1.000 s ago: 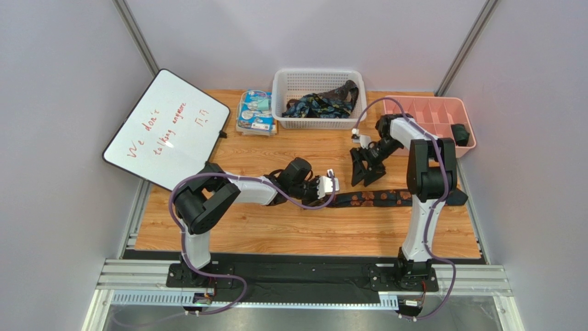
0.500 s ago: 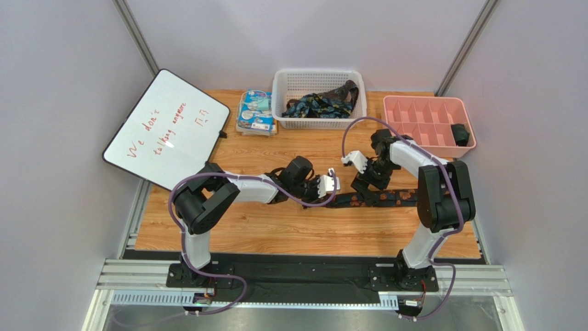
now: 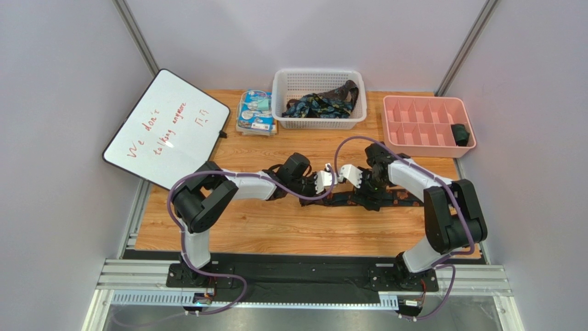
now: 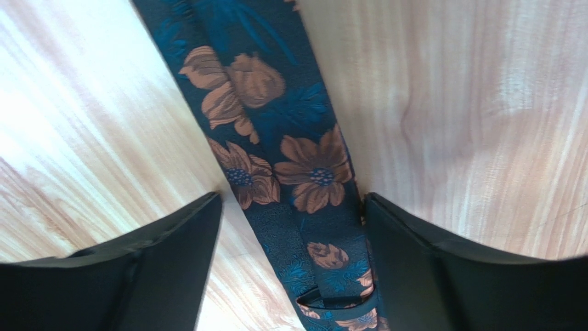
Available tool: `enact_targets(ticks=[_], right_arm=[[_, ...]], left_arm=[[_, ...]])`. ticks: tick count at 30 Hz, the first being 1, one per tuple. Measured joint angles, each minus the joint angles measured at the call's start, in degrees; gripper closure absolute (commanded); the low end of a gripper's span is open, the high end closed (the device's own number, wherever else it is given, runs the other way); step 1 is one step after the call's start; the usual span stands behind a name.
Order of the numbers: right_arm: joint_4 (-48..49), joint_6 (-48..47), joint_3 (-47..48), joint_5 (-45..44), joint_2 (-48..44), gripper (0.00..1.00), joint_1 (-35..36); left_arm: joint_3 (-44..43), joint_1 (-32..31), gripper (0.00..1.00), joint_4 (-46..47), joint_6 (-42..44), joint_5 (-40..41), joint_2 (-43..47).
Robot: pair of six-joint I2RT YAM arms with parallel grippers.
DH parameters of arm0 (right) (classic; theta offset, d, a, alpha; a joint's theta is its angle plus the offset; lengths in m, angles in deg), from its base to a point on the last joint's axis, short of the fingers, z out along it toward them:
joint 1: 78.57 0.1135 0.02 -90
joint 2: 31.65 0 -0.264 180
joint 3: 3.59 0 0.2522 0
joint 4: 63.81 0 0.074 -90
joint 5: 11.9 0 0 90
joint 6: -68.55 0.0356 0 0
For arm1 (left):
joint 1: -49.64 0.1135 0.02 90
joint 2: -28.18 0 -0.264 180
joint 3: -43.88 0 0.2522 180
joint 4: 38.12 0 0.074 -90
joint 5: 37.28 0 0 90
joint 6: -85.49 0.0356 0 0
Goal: Roll the ties
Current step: Roll the tie at the center of the board.
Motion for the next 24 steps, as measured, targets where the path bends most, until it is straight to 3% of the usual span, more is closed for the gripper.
enact_targets(ticks=[3, 5, 6, 8, 10, 11, 12, 14, 15, 19, 24], right_arm=[[0.76, -0.17, -1.46, -0.09, -1.42, 0.52, 0.61], [1.33, -0.2, -1.84, -0.26, -1.79, 0.59, 0.68], [2.14, -0.39, -2.21, -0.39, -2.14, 0.71, 0.68], [3.54, -0.81, -3.21, -0.63, -3.06, 0.77, 0.68], [5.14, -1.44, -4.57, -0.76, -4.28, 0.64, 0.68], [5.86, -1.73, -5.2, -0.85, -4.87, 0.52, 0.68], [6.49, -2.16, -5.75, -0.94, -5.4, 0.28, 0.68], [7.26, -2.45, -6.16, -1.57, -5.95, 0.04, 0.68], [7.15, -2.97, -5.73, -2.08, -6.14, 0.0, 0.48], [1.33, -1.53, -1.49, -0.42, -5.01, 0.02, -2.05], [-12.68, 9.7, 17.57, 9.88, 4.37, 0.25, -8.94]], left_arm=[[-0.02, 0.04, 0.88, -0.09, -0.15, 0.02, 0.02], [-0.02, 0.09, 0.88, -0.35, -0.15, 0.02, 0.09], [-0.02, 0.09, 0.88, -0.44, -0.17, 0.04, 0.13], [-0.02, 0.09, 0.88, -0.61, -0.11, 0.02, 0.2], [-0.02, 0.09, 0.88, -0.79, -0.07, 0.02, 0.26], [-0.02, 0.09, 0.88, -0.81, -0.07, 0.02, 0.26], [-0.02, 0.09, 0.88, -0.85, -0.07, 0.02, 0.28], [-0.02, 0.09, 0.88, -0.98, -0.13, 0.02, 0.35], [-0.02, 0.11, 0.88, -1.16, -0.11, 0.02, 0.44], [0.02, 0.2, 0.88, -1.9, 0.09, 0.09, 0.76], [0.04, 0.2, 0.88, -2.12, 0.33, 0.07, 0.87]])
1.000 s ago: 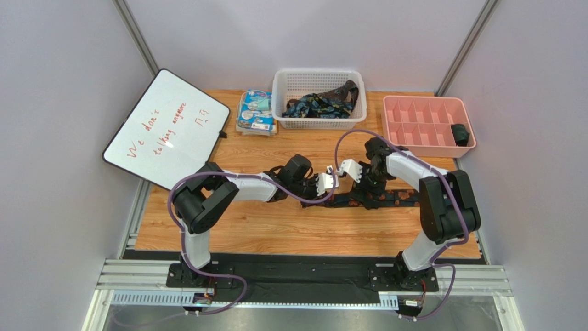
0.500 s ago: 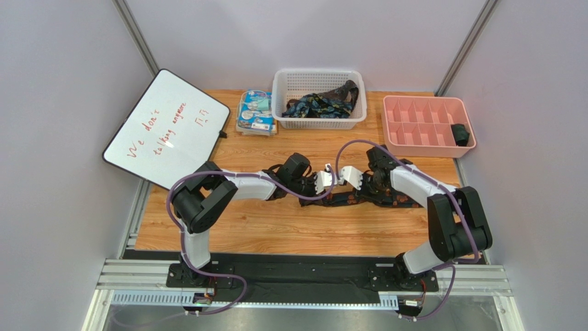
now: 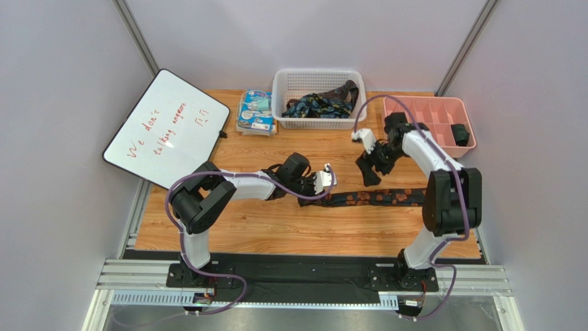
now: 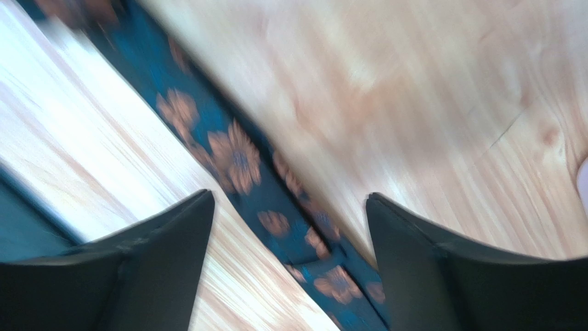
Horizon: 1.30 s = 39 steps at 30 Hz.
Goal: Roll the ties
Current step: Roll the tie at the center of the board.
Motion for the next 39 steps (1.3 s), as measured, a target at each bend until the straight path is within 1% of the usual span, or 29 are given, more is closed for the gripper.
enact_targets(ticks=[1, 3, 5, 7, 9, 10, 11, 12, 14, 18, 21, 30, 33, 34, 36, 37, 39], right_arm=[[-1.92, 3.43, 4.13, 3.48, 2.6, 0.27, -1.38], [-3.58, 11.69, 8.81, 10.16, 6.84, 0.29, -3.58], [-3.91, 20.17, 9.42, 16.81, 10.01, 0.29, -5.6], [-2.89, 29.27, 6.99, 23.02, 12.52, 0.3, -6.95], [-0.2, 36.63, 2.6, 26.4, 13.31, 0.36, -6.8], [1.36, 40.13, 0.07, 27.67, 13.31, 0.37, -5.97], [2.69, 43.01, -1.99, 28.65, 13.31, 0.42, -4.52], [4.0, 45.48, -3.43, 29.4, 13.31, 0.44, -2.86], [6.84, 49.4, -5.2, 30.38, 13.27, 0.47, 0.74], [11.43, 54.47, -5.99, 31.28, 13.14, 0.48, 6.16], [13.6, 56.59, -6.16, 31.06, 13.09, 0.5, 6.8], [17.42, 60.67, -6.16, 30.64, 14.91, 0.5, 7.17], [18.05, 61.51, -6.4, 30.75, 15.28, 0.53, 7.96], [18.27, 61.57, -6.54, 30.86, 15.28, 0.58, 8.17], [18.51, 61.75, -6.78, 30.91, 15.34, 0.67, 8.5], [18.56, 61.88, -6.82, 30.93, 15.39, 0.79, 8.63], [18.78, 61.72, -6.82, 30.93, 15.96, 0.94, 8.83]], left_arm=[[0.0, 0.0, 0.88, -0.07, 0.0, 0.02, 0.0], [0.0, 0.0, 0.88, -0.11, 0.0, 0.04, 0.0], [0.0, 0.0, 0.88, -0.11, -0.02, 0.11, 0.0], [0.0, 0.0, 0.88, -0.13, -0.04, 0.17, 0.0], [0.0, 0.0, 0.88, -0.13, -0.07, 0.22, 0.02], [0.0, 0.0, 0.88, -0.13, -0.13, 0.39, 0.02], [0.0, 0.0, 0.88, -0.13, -0.26, 0.48, 0.0], [0.0, -0.02, 0.88, -0.13, -0.35, 0.59, 0.02], [0.0, -0.02, 0.88, -0.13, -0.55, 0.76, 0.02], [0.09, 0.0, 0.88, -0.66, -0.55, 1.51, 0.39], [0.42, 0.0, 0.88, -1.03, -0.52, 1.86, 0.81], [0.46, 0.0, 0.87, -1.36, -0.48, 2.14, 0.96], [0.46, 0.0, 0.87, -1.38, -0.46, 2.29, 0.96], [0.46, 0.0, 0.87, -1.38, -0.46, 2.32, 0.96], [0.46, 0.0, 0.87, -1.38, -0.48, 2.32, 0.96], [0.46, -0.02, 0.86, -1.38, -0.48, 2.32, 0.96], [0.46, 0.0, 0.84, -1.4, -0.48, 2.32, 0.96]])
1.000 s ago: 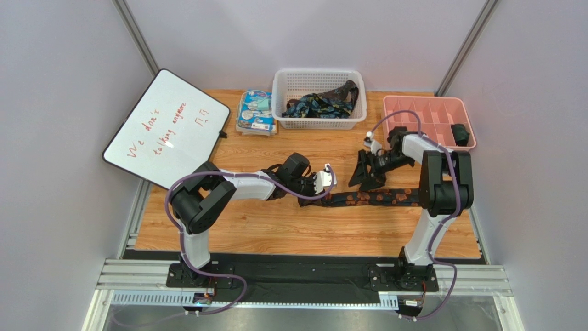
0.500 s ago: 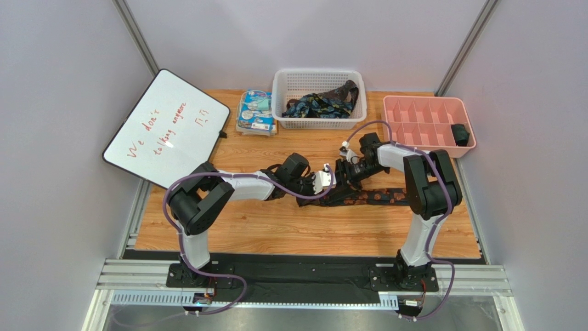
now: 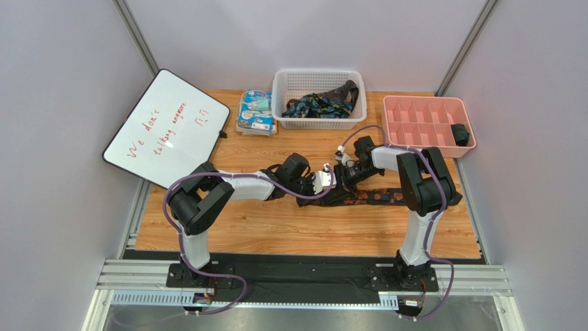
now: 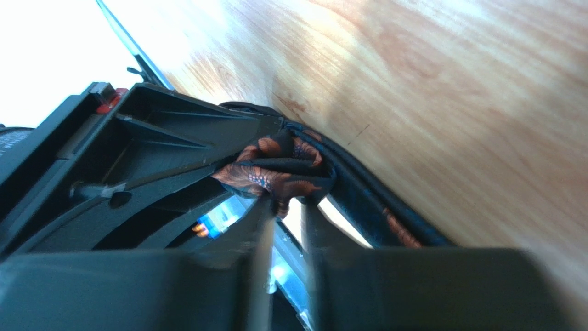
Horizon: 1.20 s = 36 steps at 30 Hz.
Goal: Roll the ties
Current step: Roll the tie at the center of the board.
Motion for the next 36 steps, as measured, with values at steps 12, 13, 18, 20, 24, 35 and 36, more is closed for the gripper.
enact_targets(ticks=[12, 13, 18, 20, 24, 35, 36], right_arm=[[-5.42, -2.58, 2.99, 2.47, 6.19, 1.0, -0.72], [-6.01, -3.5, 3.15, 2.54, 6.47, 1.0, -0.9], [-8.41, -6.78, 4.52, 2.4, 7.72, 1.0, -1.11], [-10.01, -8.39, 5.88, 2.45, 8.72, 1.0, -1.16], [-12.55, -11.32, 8.48, 3.15, 10.71, 1.0, -1.29], [-14.51, -15.37, 9.57, 4.55, 12.13, 1.0, -1.36], [-14.58, -15.58, 9.62, 4.74, 12.22, 1.0, -1.31]], left_arm=[[12.55, 6.03, 0.31, 7.67, -3.69, -3.61, 7.72], [14.21, 7.02, 0.3, 9.33, -4.28, -3.8, 8.72], [16.13, 6.88, 0.25, 15.74, -6.51, -5.81, 9.35], [16.13, 6.4, 0.25, 18.86, -6.71, -6.49, 8.94], [16.37, 4.83, 0.25, 25.0, -6.47, -6.95, 6.73], [17.07, 0.22, 0.61, 34.14, -1.57, -3.98, 0.92], [17.07, 0.2, 0.64, 34.29, -1.07, -3.52, 0.68]])
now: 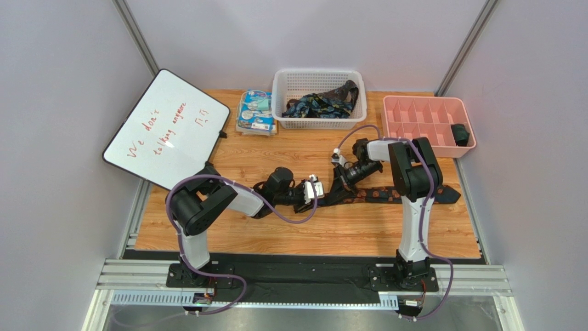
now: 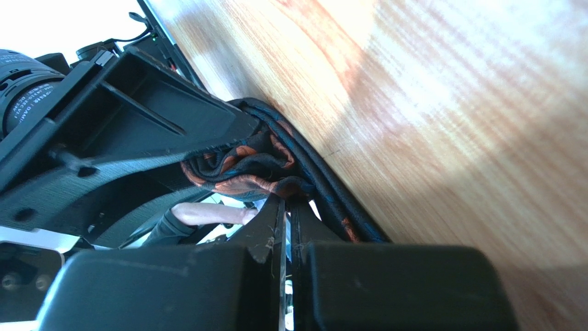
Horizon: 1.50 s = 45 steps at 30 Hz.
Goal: Roll the ties
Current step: Roll the tie at the center of the board.
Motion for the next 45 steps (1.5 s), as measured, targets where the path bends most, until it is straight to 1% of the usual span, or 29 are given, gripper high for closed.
enact_targets(ticks=[1, 2, 4, 5, 8, 9, 11, 14, 15, 18, 22, 27, 31, 35, 39, 45], right_arm=[[0.0, -0.17, 0.04, 0.09, 0.09, 1.0, 0.04], [-0.04, -0.33, 0.11, 0.2, 0.13, 1.0, 0.09], [-0.11, -0.39, 0.22, 0.2, 0.17, 1.0, 0.26], [-0.13, -0.35, 0.31, 0.15, 0.17, 1.0, 0.39], [0.0, 0.09, 0.35, -0.13, -0.13, 0.84, 1.09], [0.04, 0.33, 0.31, -0.66, -0.42, 0.77, 1.33], [0.02, 0.92, -0.26, -2.25, -1.46, 0.74, 1.57], [-0.68, 0.85, -1.81, -5.38, -4.24, 0.62, 0.74], [-1.27, 0.52, -2.16, -6.34, -5.53, 0.57, 0.17], [-2.47, -0.63, -2.78, -7.28, -9.46, 0.52, -2.23], [-1.86, -0.57, -3.78, -6.12, -14.23, 0.53, -3.85], [3.21, 2.51, -5.79, -3.61, -13.94, 0.54, -0.09], [7.26, 5.33, -6.99, -2.32, -11.76, 0.54, 2.01], [10.14, 7.41, -7.28, -2.23, -9.44, 0.55, 2.16], [10.71, 8.46, -7.28, -1.42, -8.92, 0.56, 2.05], [9.31, 7.54, -7.26, -1.09, -10.19, 0.56, 0.87]], left_arm=[[0.0, -0.11, 0.66, -0.04, 0.35, 0.48, -0.07], [0.0, -0.31, 0.71, -0.26, 0.7, 0.87, -0.04], [-0.13, -0.74, 0.77, -0.96, 1.11, 1.57, 0.07], [-0.46, -0.92, 0.82, -1.99, 1.22, 1.92, 0.28], [-2.84, -1.36, 0.9, -8.76, 1.31, 3.04, 1.64], [-4.11, -1.53, 0.9, -12.09, 1.33, 3.43, 2.08], [-7.02, -1.97, 0.92, -18.78, 1.38, 4.39, 2.62], [-11.13, -2.56, 0.92, -27.34, 1.53, 6.01, 2.82], [-12.37, -2.67, 0.91, -30.14, 1.53, 6.71, 2.82], [-15.08, -2.93, 0.89, -36.41, 1.38, 8.2, 2.78], [-19.54, -3.04, 0.84, -43.28, 0.42, 9.57, 1.18], [-23.82, -3.21, 0.82, -47.78, -1.27, 10.45, -0.96], [-24.0, -3.3, 0.81, -48.15, -1.53, 10.91, -1.01], [-24.0, -3.32, 0.81, -48.19, -1.53, 10.91, -1.01], [-24.0, -3.3, 0.82, -48.39, -1.49, 10.78, -1.01], [-23.93, -3.3, 0.82, -48.35, -1.2, 10.47, -1.01]])
